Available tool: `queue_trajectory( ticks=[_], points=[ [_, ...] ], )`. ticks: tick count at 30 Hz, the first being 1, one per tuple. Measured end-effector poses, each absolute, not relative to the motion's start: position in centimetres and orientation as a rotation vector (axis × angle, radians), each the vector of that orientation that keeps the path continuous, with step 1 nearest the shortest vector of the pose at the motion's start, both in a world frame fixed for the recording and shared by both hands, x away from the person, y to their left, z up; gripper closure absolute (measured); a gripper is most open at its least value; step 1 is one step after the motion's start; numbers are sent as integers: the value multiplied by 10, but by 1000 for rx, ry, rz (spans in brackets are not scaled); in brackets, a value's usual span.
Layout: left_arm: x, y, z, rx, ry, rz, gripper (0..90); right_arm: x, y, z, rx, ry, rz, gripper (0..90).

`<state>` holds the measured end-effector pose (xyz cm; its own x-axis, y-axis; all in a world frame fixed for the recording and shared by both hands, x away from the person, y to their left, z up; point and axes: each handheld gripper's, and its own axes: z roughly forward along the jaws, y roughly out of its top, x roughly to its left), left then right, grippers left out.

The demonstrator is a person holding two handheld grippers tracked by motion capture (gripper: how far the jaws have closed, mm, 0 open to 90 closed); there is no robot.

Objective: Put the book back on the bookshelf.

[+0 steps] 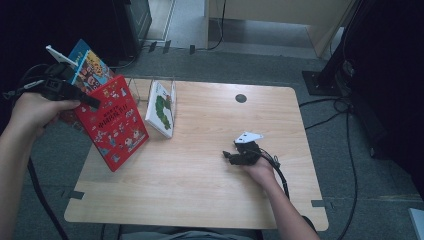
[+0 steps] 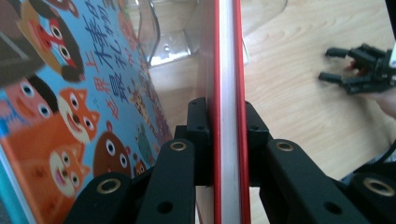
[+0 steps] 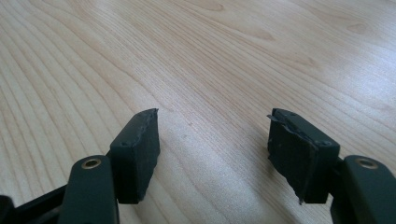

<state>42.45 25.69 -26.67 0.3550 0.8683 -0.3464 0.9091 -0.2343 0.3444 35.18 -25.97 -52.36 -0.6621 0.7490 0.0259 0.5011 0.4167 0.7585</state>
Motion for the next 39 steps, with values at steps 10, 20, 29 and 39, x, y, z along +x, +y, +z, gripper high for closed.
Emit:
queue_trajectory(
  ticks=[10,20,29,39],
  points=[
    [447,254,-270,2083,1599,-100,801,352,-260,-524,1081,2361,1100,341],
    [464,254,-269,2064,1630,-79,801,352,-260,-524,1081,2360,1101,340],
    [470,258,-260,2045,1645,-28,800,352,-260,-524,1082,2361,1100,338],
    [481,249,-274,2001,1638,1,800,352,-260,-524,1085,2356,1095,329]
  ],
)
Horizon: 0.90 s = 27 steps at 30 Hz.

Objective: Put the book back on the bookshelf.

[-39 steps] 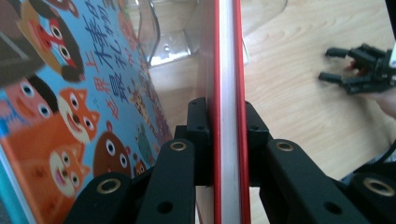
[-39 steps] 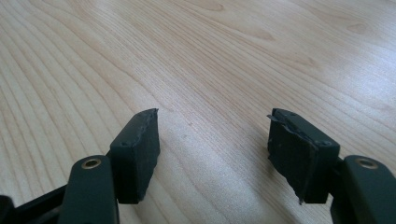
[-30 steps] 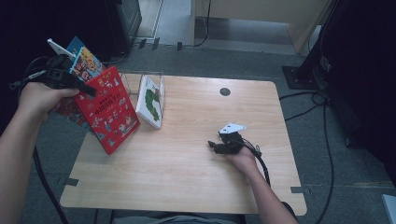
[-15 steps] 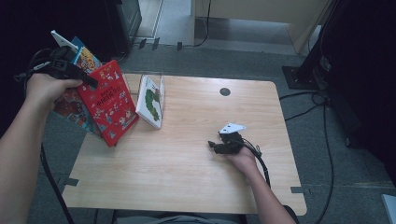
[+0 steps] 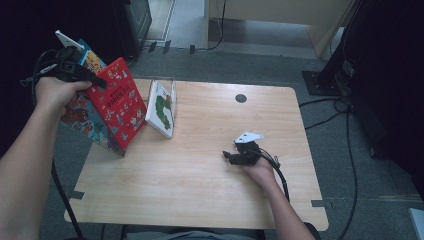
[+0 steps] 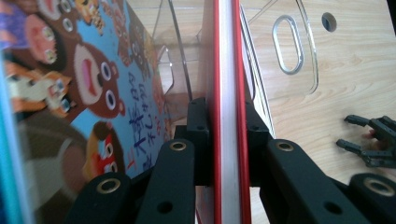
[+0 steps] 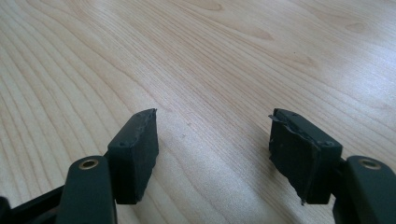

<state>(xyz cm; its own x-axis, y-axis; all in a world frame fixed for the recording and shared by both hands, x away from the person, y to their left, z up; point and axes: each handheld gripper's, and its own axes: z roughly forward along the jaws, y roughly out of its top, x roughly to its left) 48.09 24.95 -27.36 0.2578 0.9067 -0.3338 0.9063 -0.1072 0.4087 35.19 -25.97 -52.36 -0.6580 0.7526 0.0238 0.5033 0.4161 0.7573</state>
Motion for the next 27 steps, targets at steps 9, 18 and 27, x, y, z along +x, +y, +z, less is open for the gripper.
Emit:
queue_trajectory(
  ticks=[9,18,27],
  points=[
    [483,245,-275,2029,1642,-22,792,352,-260,-524,1085,2355,1095,329],
    [484,239,-279,2151,1614,-100,764,352,-260,-524,1087,2359,1096,329],
    [489,229,-284,2201,1607,-146,770,352,-260,-524,1088,2359,1096,329]
  ],
)
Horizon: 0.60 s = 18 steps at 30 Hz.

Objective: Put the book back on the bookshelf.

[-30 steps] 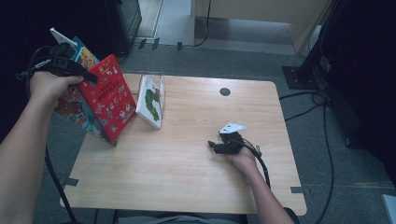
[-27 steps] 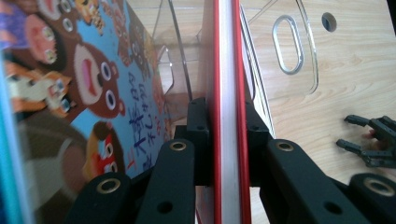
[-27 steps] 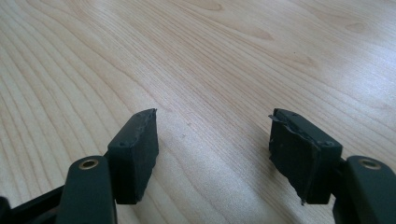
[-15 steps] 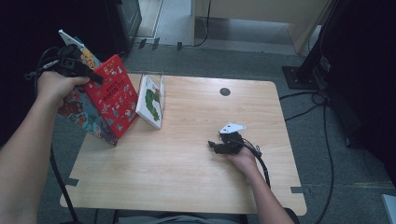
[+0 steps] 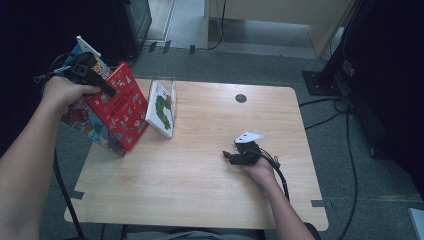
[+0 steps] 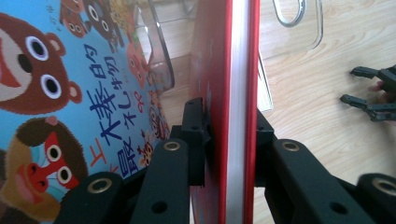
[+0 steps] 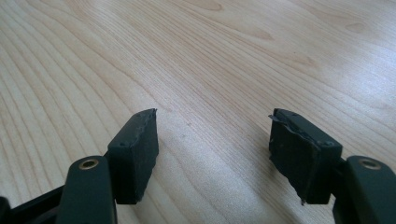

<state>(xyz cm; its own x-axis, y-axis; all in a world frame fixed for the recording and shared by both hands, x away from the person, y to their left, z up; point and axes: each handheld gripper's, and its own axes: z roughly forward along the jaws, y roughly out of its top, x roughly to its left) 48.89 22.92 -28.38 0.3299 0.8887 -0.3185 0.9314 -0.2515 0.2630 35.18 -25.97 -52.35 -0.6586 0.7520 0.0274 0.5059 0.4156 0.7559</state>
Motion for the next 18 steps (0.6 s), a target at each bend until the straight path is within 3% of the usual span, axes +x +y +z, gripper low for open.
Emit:
queue_trajectory(
  ticks=[18],
  points=[
    [509,238,-280,2048,1718,-104,798,352,-260,-523,1088,2356,1093,327]
  ],
)
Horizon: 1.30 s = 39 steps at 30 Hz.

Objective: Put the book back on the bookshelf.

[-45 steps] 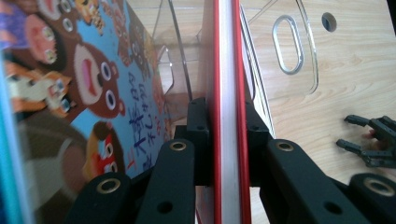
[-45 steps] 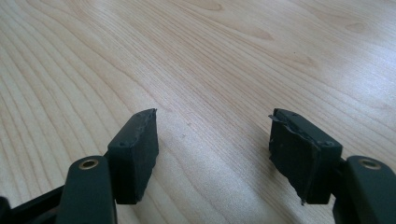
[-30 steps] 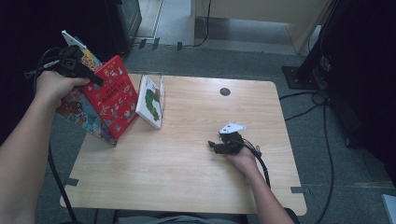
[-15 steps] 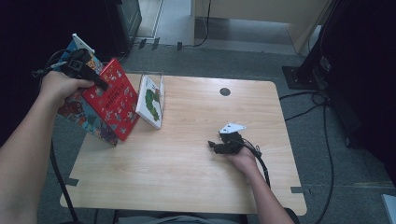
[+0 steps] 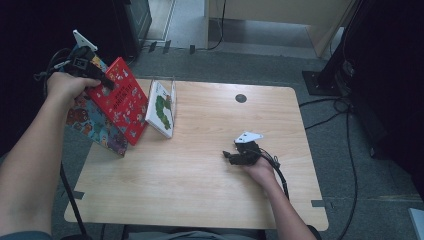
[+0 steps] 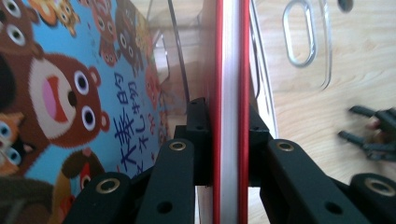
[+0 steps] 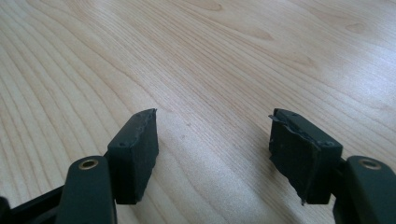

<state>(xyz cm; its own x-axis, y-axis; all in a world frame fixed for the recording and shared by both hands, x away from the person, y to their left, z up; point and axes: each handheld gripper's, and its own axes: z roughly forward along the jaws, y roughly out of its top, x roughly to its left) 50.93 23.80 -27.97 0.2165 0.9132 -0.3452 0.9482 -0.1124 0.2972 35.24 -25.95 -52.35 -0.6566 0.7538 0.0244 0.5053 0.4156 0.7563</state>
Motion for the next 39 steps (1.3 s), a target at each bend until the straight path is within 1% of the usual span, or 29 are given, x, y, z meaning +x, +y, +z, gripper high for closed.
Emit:
queue_trajectory(
  ticks=[8,12,19,21,32,33,37,39],
  points=[
    [520,240,-279,1986,1752,-67,796,353,-259,-523,1089,2355,1092,327],
    [524,242,-284,1953,1760,-71,795,352,-259,-524,1094,2350,1092,328],
    [528,241,-292,1946,1743,-80,793,350,-259,-524,1113,2338,1087,328],
    [530,242,-296,1916,1740,-84,792,349,-259,-524,1108,2339,1087,328],
    [528,243,-297,1928,1745,-78,775,349,-259,-524,1111,2339,1088,328],
    [527,243,-296,1929,1745,-82,742,349,-259,-524,1111,2339,1088,328],
    [526,244,-295,1924,1755,-76,683,349,-259,-524,1114,2340,1088,327],
    [526,245,-294,1917,1757,-81,624,349,-259,-524,1114,2340,1088,327]
  ],
)
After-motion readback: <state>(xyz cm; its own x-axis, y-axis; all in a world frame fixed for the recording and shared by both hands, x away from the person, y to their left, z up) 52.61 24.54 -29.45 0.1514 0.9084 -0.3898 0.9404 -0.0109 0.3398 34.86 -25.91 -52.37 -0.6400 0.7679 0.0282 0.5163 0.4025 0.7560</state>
